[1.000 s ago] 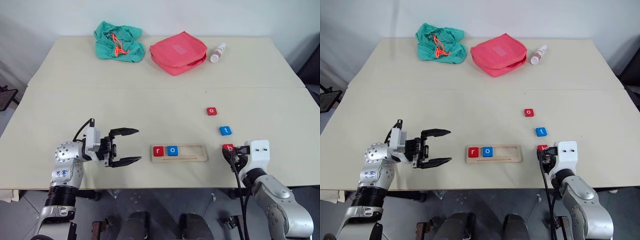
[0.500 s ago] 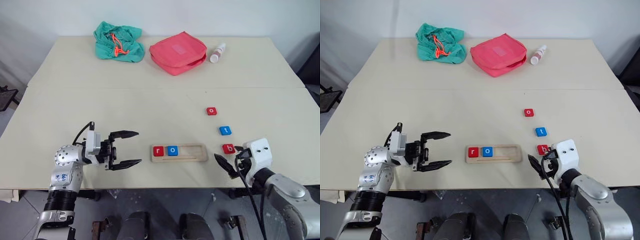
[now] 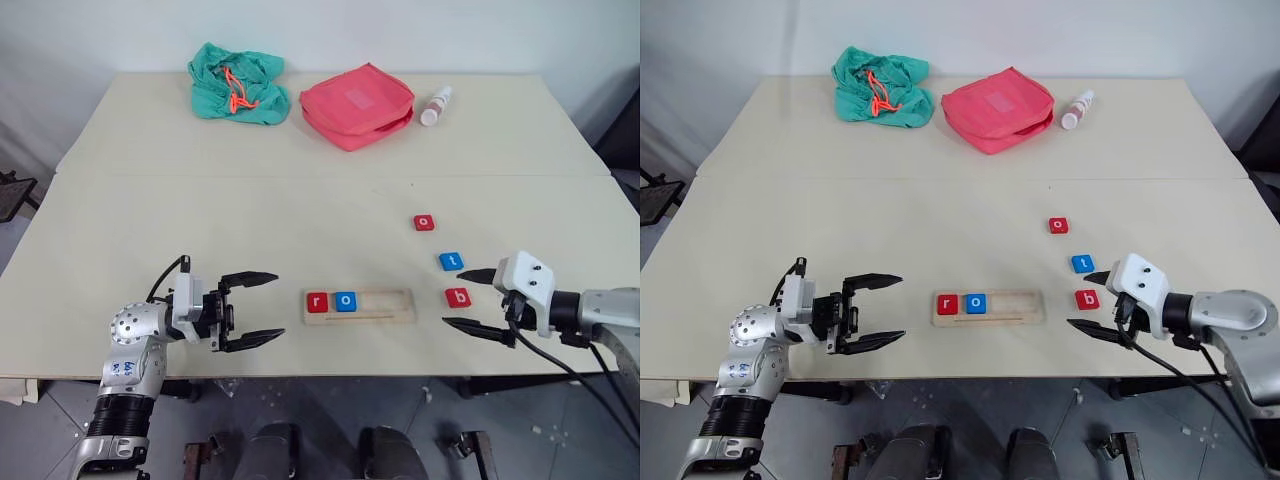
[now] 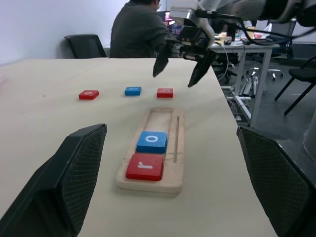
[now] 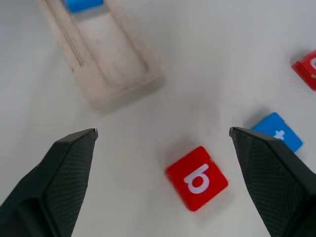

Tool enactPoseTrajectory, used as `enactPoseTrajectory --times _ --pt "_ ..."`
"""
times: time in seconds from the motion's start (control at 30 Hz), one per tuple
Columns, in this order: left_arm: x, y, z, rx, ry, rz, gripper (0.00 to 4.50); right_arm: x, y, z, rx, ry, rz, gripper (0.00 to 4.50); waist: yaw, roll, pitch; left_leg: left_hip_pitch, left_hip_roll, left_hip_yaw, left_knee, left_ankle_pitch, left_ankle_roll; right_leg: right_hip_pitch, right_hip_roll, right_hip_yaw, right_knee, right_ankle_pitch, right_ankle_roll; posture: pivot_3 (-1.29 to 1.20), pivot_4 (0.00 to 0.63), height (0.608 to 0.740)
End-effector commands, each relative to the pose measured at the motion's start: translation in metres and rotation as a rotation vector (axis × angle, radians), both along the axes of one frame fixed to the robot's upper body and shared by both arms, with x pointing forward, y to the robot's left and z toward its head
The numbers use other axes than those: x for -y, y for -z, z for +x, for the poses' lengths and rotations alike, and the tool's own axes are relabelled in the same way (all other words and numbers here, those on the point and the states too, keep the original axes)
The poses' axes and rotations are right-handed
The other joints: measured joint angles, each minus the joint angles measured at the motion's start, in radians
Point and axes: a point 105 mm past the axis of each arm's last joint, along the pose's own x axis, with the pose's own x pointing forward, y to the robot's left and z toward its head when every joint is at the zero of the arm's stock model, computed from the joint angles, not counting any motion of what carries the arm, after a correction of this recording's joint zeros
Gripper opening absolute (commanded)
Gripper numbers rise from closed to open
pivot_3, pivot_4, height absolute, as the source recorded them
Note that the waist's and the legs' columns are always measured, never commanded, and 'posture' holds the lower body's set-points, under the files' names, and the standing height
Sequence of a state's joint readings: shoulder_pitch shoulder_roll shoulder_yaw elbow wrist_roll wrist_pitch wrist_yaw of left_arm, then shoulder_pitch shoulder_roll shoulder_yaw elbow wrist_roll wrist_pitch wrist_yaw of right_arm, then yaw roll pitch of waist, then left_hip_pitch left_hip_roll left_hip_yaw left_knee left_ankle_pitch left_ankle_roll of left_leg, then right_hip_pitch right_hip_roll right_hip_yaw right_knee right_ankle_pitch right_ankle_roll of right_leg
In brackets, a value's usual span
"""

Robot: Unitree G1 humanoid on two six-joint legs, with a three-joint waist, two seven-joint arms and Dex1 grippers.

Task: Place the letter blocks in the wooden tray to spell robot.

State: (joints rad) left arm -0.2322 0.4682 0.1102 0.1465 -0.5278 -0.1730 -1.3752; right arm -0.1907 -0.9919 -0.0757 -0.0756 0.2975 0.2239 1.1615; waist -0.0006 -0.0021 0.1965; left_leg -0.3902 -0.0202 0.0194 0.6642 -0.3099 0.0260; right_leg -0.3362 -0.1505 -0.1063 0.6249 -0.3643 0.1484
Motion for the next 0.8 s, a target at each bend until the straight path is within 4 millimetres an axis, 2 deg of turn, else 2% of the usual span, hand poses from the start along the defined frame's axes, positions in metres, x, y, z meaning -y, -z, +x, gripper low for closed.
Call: enactPoseTrajectory --times 0.03,0.27,0.47,0.57,0.8 --pt "-0.005 -0.008 -0.007 0.046 -0.003 0.002 4.5 0.012 -0.001 0.008 0.004 -0.09 -0.118 4.46 -0.002 0.0 0.0 0.0 0.0 0.0 0.0 0.0 0.0 0.0 0.0 0.0 0.0 0.0 0.0 0.0 0.15 0.74" --pt "-0.004 -0.008 -0.01 0.052 -0.033 0.0 4.5 0.023 0.01 0.029 -0.03 -0.164 -0.234 4.46 0.0 0.0 0.0 -0.001 0.0 0.0 0.001 0.0 0.0 0.0 0.0 -0.001 0.0 0.0 0.0 0.0 0.15 0.74" --pt "-0.004 -0.009 -0.013 0.052 -0.049 0.002 4.5 0.022 0.019 0.032 -0.092 -0.204 -0.262 4.46 -0.001 0.0 0.0 -0.001 0.0 -0.001 0.001 0.0 0.0 0.0 0.0 -0.001 0.0 0.0 0.0 0.0 0.15 0.74" --pt "-0.005 -0.01 -0.014 0.051 -0.06 0.0 4.5 0.019 0.018 0.034 -0.1 -0.201 -0.237 3.88 0.0 0.0 0.0 -0.001 0.001 -0.002 0.002 0.0 0.0 0.001 0.0 -0.002 0.0 0.0 0.0 0.0 0.15 0.74" --pt "-0.006 -0.009 -0.015 0.046 -0.074 0.0 4.5 0.013 0.02 0.032 -0.101 -0.213 -0.224 1.52 -0.001 0.0 0.0 0.001 0.001 -0.003 0.003 0.0 0.0 0.005 0.0 -0.002 -0.002 0.0 0.0 0.0 0.15 0.74"
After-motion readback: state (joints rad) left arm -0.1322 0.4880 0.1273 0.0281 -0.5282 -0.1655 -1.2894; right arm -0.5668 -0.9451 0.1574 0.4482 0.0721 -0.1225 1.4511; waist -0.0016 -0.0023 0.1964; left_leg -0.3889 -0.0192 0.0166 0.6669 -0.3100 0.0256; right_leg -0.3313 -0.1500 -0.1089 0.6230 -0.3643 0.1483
